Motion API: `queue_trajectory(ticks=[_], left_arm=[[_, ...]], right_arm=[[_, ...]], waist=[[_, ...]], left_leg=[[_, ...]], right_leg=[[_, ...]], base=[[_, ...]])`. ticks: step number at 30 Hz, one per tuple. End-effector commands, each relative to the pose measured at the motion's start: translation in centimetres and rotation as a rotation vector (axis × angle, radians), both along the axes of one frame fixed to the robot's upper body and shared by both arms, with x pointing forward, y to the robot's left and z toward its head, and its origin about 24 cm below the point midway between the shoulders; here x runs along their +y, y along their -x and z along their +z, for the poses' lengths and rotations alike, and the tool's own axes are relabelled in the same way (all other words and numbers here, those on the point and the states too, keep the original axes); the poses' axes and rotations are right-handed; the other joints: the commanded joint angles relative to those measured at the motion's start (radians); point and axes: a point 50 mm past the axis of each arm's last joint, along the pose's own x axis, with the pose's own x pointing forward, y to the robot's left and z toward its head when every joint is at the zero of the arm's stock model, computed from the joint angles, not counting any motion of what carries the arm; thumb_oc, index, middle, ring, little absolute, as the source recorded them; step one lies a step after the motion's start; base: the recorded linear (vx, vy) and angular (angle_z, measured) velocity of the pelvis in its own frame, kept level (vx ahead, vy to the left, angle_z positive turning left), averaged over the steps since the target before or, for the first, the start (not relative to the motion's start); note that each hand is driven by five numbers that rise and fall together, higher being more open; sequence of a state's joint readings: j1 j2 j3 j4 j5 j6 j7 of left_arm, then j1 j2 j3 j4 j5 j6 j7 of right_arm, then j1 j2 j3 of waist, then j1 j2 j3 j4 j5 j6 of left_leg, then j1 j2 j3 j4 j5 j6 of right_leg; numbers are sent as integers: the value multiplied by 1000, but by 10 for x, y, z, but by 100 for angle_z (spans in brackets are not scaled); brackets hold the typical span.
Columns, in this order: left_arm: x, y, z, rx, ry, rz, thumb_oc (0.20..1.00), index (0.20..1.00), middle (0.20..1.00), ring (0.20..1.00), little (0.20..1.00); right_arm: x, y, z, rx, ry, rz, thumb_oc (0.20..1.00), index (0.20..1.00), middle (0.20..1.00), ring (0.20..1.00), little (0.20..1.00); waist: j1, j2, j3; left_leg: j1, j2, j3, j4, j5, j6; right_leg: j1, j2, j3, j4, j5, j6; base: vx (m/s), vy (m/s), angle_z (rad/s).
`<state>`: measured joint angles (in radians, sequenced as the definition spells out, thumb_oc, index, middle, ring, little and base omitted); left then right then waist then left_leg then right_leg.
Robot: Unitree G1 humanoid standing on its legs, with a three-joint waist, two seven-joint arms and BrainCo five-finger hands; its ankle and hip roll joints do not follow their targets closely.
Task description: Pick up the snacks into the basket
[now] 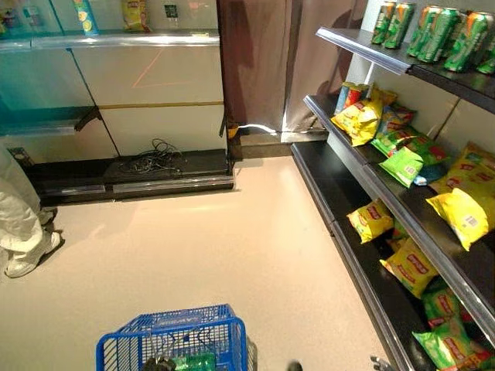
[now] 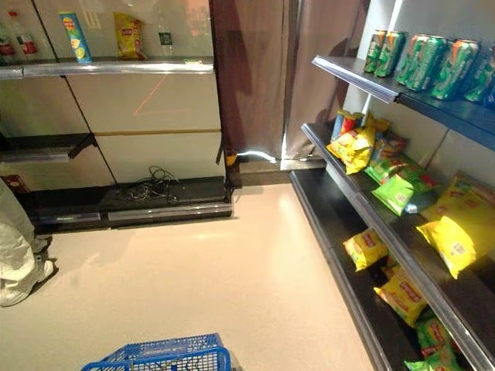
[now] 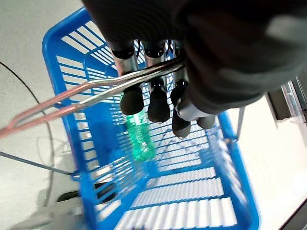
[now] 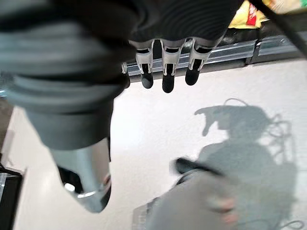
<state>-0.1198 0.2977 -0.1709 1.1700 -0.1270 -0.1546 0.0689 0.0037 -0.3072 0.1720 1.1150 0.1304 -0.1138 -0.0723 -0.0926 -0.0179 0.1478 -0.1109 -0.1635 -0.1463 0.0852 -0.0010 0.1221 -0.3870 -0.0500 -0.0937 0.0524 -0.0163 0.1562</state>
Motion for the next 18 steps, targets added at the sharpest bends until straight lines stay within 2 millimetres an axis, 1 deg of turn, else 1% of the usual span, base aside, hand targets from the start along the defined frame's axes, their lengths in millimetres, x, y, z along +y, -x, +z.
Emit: queue_trajectory(ticks=[1, 2, 3, 4, 5, 6, 7, 8, 9, 10, 11, 12, 13, 14, 15, 16, 17, 18], left_arm=[[16, -2, 10, -40, -90, -82, 200, 200, 200, 200, 200], [12, 2, 6, -18, -81, -90, 200, 200, 200, 200, 200], [7, 6, 3, -2, -72, -112, 200, 200, 200, 200, 200], [7, 7, 3, -2, -72, -113, 200, 200, 200, 200, 200], [2, 8, 1, 3, -63, -126, 200, 200, 200, 200, 200], [-4, 9, -2, 22, -63, -156, 200, 200, 200, 200, 200], [-4, 9, -2, 22, -63, -156, 200, 200, 200, 200, 200], [-5, 12, -4, 40, -60, -149, 200, 200, 200, 200, 200], [-5, 12, -4, 40, -60, -149, 200, 200, 200, 200, 200], [-7, 11, -4, 37, -55, -145, 200, 200, 200, 200, 200], [-9, 7, -4, 32, -56, -147, 200, 200, 200, 200, 200], [-9, 4, -2, 16, -56, -137, 200, 200, 200, 200, 200], [-10, 2, -1, 1, -53, -129, 200, 200, 200, 200, 200], [-9, 2, -1, 0, -53, -114, 200, 200, 200, 200, 200], [-11, 0, 0, -9, -45, -106, 200, 200, 200, 200, 200], [-11, 0, 0, -10, -46, -106, 200, 200, 200, 200, 200], [-14, -1, 0, -17, -41, -110, 200, 200, 200, 200, 200], [-15, -2, 1, -35, -36, -97, 200, 200, 200, 200, 200]], right_arm=[[-11, -13, 7, -52, 20, -47, 1000, 1000, 1000, 1000, 1000], [-10, -9, 6, -46, 17, -54, 1000, 1000, 1000, 1000, 1000], [-10, 1, 3, -28, 14, -60, 1000, 1000, 1000, 1000, 1000], [-10, 1, 3, -27, 13, -60, 1000, 1000, 1000, 1000, 1000], [-12, 4, 3, -19, 17, -62, 1000, 1000, 1000, 1000, 1000], [-15, 8, 2, -12, 17, -74, 1000, 1000, 1000, 1000, 1000], [-15, 8, 2, -12, 17, -75, 1000, 1000, 1000, 1000, 1000], [-17, 11, 1, 3, 20, -96, 1000, 1000, 1000, 1000, 1000], [-17, 11, 1, 3, 20, -96, 1000, 1000, 1000, 1000, 1000], [-18, 12, 2, 5, 26, -96, 1000, 1000, 1000, 1000, 1000], [-18, 9, 2, 3, 25, -95, 1000, 1000, 1000, 1000, 1000], [-19, 3, 4, -11, 35, -78, 1000, 1000, 1000, 1000, 1000], [-18, -1, 5, -15, 41, -64, 1000, 1000, 1000, 1000, 1000], [-17, -5, 6, -19, 44, -44, 1000, 1000, 1000, 1000, 1000], [-17, -8, 7, -20, 51, -29, 1000, 1000, 1000, 1000, 1000], [-17, -8, 7, -20, 51, -29, 1000, 1000, 1000, 1000, 1000], [-18, -10, 7, -21, 59, -26, 1000, 1000, 1000, 1000, 1000], [-18, -14, 9, -33, 65, -21, 1000, 1000, 1000, 1000, 1000]], waist=[[-21, -9, 21], [-29, -18, 2], [-36, -8, -15], [-40, -12, -16], [-48, -7, -25], [-75, 26, -48], [-79, 22, -49], [-83, 62, -73], [-87, 58, -75], [-83, 63, -75], [-66, 53, -66], [-57, 35, -63], [-44, 24, -57], [-37, 17, -53], [-14, 12, -42], [-14, 10, -44], [2, 1, -38], [31, -11, -36]], left_leg=[[235, 3, -99, -2, -184, -116], [286, 5, -117, 16, -185, -130], [318, 25, -122, 44, -182, -148], [316, 20, -127, 42, -177, -147], [322, 33, -123, 54, -171, -162], [343, 80, -122, 96, -122, -221], [341, 74, -126, 94, -116, -221], [350, 113, -117, 150, 32, -317], [347, 108, -121, 147, 38, -317], [314, 118, -109, 211, 116, -349], [237, 139, -49, 339, 177, -363], [200, 133, -27, 393, 196, -359], [170, 120, -3, 452, 202, -352], [156, 134, 32, 461, 195, -334], [105, 141, 65, 461, 144, -313], [104, 138, 66, 459, 147, -312], [46, 137, 91, 422, 84, -276], [-39, 129, 120, 307, 4, -226]], right_leg=[[-22, 17, -78, -75, 134, 26], [-15, -6, -164, -49, 157, 19], [12, -7, -192, -39, 151, -1], [10, -14, -194, -39, 153, 0], [29, -12, -192, -34, 159, -17], [56, 18, -166, -17, 146, -40], [54, 10, -167, -17, 148, -39], [95, 35, -176, -3, 126, -53], [93, 28, -178, -3, 127, -52], [121, 27, -168, -7, 113, -59], [181, 31, -134, -15, 78, -79], [204, 21, -122, -24, 68, -87], [223, 21, -104, -29, 62, -94], [238, 22, -90, -30, 51, -103], [269, 26, -71, -44, 40, -106], [267, 24, -70, -44, 40, -105], [296, 26, -50, -62, 36, -101], [329, 27, -16, -76, 23, -85]], base=[[495, -113, 92], [521, -141, 81], [503, -140, 56], [333, -102, 36], [423, -151, 55], [423, -151, 54], [623, -195, 81], [311, -80, 80], [447, -97, 84], [396, -126, 31], [526, -203, 7], [534, -256, -21], [374, -210, -52], [373, -185, -81], [235, -116, -79], [263, -91, -51], [380, -73, -37], [382, -73, -25]])
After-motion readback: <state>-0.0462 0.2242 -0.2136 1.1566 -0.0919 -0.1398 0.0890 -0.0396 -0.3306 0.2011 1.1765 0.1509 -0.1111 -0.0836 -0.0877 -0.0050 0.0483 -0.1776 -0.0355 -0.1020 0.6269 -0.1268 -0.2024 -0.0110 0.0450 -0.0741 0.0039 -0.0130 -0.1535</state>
